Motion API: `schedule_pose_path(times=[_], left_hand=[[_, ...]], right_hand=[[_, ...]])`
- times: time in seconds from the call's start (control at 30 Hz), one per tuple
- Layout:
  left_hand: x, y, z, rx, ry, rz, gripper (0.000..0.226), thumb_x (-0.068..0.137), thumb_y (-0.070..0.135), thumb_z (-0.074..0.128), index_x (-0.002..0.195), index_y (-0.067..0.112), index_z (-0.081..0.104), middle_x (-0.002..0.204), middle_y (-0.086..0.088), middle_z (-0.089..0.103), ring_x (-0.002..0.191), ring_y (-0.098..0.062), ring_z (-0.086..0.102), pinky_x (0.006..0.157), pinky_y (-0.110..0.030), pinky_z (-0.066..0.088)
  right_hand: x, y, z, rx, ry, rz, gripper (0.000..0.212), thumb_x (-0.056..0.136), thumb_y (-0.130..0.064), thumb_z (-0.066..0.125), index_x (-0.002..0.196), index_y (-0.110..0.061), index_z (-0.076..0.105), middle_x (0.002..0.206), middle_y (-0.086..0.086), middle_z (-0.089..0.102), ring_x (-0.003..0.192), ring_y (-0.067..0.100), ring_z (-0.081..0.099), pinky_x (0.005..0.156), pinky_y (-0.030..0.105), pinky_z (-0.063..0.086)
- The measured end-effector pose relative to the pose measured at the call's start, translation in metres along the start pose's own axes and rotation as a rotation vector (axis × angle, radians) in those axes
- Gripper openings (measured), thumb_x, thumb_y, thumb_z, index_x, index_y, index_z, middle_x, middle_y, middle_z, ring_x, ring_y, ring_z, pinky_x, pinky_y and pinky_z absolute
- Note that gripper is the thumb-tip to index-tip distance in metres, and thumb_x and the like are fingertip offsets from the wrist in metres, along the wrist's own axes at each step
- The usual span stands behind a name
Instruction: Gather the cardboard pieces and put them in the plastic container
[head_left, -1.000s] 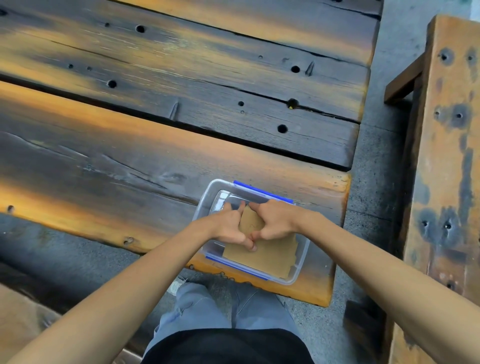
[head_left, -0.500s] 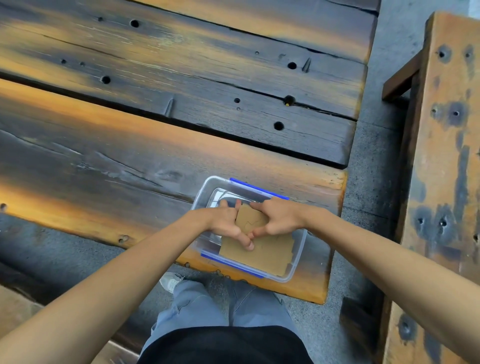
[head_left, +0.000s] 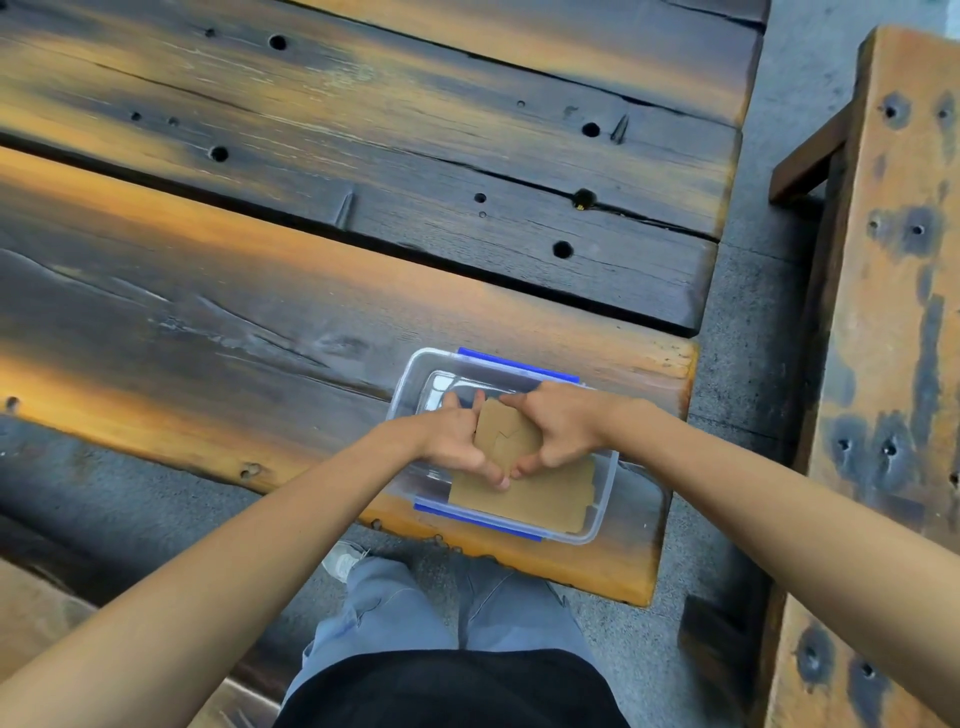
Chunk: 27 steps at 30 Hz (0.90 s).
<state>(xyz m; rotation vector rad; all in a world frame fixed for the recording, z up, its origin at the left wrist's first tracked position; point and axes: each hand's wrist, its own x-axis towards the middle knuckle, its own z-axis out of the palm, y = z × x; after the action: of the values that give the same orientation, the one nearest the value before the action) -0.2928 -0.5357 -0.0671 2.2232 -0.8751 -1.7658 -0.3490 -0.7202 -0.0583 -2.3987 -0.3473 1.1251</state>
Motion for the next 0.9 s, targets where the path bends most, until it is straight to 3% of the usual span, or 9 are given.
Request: schedule_pose_path(times=[0.13,0.33,0.5,0.6,0.67,0.77,0.83,0.9], left_hand=[[0.0,0.003,0.0,-0.01,0.037,-0.017,0.068,0.08,0.055,0.074,0.14,0.033,0.05,0.159,-0.02,0.022,0.146,-0.036,0.012,0.114,-0.042,0.032],[0.001,0.004,0.001,-0.041,0.063,-0.068,0.092,0.078,0.059,0.075,0.152,0.019,0.038,0.147,-0.013,0.029,0.138,-0.032,0.026,0.1,-0.033,0.037],[-0.006,0.004,-0.006,-0.054,0.044,-0.118,0.105,0.074,0.063,0.076,0.156,0.018,0.028,0.149,-0.016,0.032,0.141,-0.03,0.029,0.112,-0.04,0.037],[-0.021,0.008,-0.015,-0.033,0.06,-0.133,0.13,0.067,0.07,0.075,0.161,0.014,0.005,0.156,-0.017,0.028,0.142,-0.033,0.037,0.113,-0.043,0.04],[-0.033,0.011,-0.024,-0.008,0.092,-0.123,0.14,0.065,0.075,0.072,0.161,0.008,-0.006,0.162,-0.017,0.022,0.144,-0.032,0.035,0.113,-0.042,0.039],[-0.06,0.015,-0.039,0.089,0.164,-0.108,0.127,0.064,0.078,0.069,0.156,0.005,0.022,0.157,-0.016,0.033,0.139,-0.029,0.041,0.11,-0.044,0.043],[-0.074,0.014,-0.046,0.093,0.218,-0.061,0.109,0.064,0.075,0.072,0.146,0.011,0.042,0.147,-0.013,0.049,0.129,-0.027,0.052,0.106,-0.043,0.047],[-0.092,0.011,-0.053,0.103,0.319,-0.003,0.101,0.068,0.072,0.074,0.149,0.018,0.045,0.147,-0.012,0.055,0.129,-0.027,0.055,0.103,-0.036,0.046]], right_hand=[[0.005,-0.001,-0.011,-0.043,-0.019,0.007,0.077,0.073,-0.059,0.079,0.135,-0.021,0.053,0.097,0.0,0.064,0.082,0.018,0.056,0.073,0.03,0.047],[0.003,0.0,-0.007,-0.024,-0.036,0.037,0.085,0.074,-0.059,0.078,0.143,-0.021,0.046,0.111,0.005,0.068,0.087,0.02,0.059,0.081,0.035,0.055],[0.001,-0.007,-0.014,0.062,-0.089,0.091,0.084,0.074,-0.055,0.081,0.142,-0.022,0.046,0.121,0.002,0.066,0.098,0.019,0.06,0.085,0.033,0.052],[-0.002,-0.014,-0.02,0.071,-0.066,0.119,0.079,0.073,-0.058,0.082,0.134,-0.019,0.05,0.12,0.002,0.066,0.106,0.024,0.064,0.093,0.038,0.054],[-0.006,-0.021,-0.027,0.059,-0.021,0.112,0.084,0.074,-0.06,0.079,0.139,-0.016,0.047,0.126,0.004,0.065,0.114,0.027,0.062,0.096,0.037,0.052],[-0.017,-0.038,-0.04,0.019,0.007,0.118,0.108,0.075,-0.069,0.072,0.158,-0.015,0.029,0.153,0.007,0.05,0.135,0.026,0.051,0.111,0.036,0.042],[-0.022,-0.047,-0.049,-0.008,0.015,0.116,0.11,0.072,-0.077,0.067,0.158,-0.019,0.03,0.152,0.006,0.053,0.134,0.025,0.052,0.112,0.039,0.042],[-0.028,-0.06,-0.061,-0.071,0.086,0.108,0.104,0.073,-0.08,0.063,0.154,-0.021,0.038,0.145,0.005,0.059,0.13,0.026,0.056,0.107,0.04,0.046]])
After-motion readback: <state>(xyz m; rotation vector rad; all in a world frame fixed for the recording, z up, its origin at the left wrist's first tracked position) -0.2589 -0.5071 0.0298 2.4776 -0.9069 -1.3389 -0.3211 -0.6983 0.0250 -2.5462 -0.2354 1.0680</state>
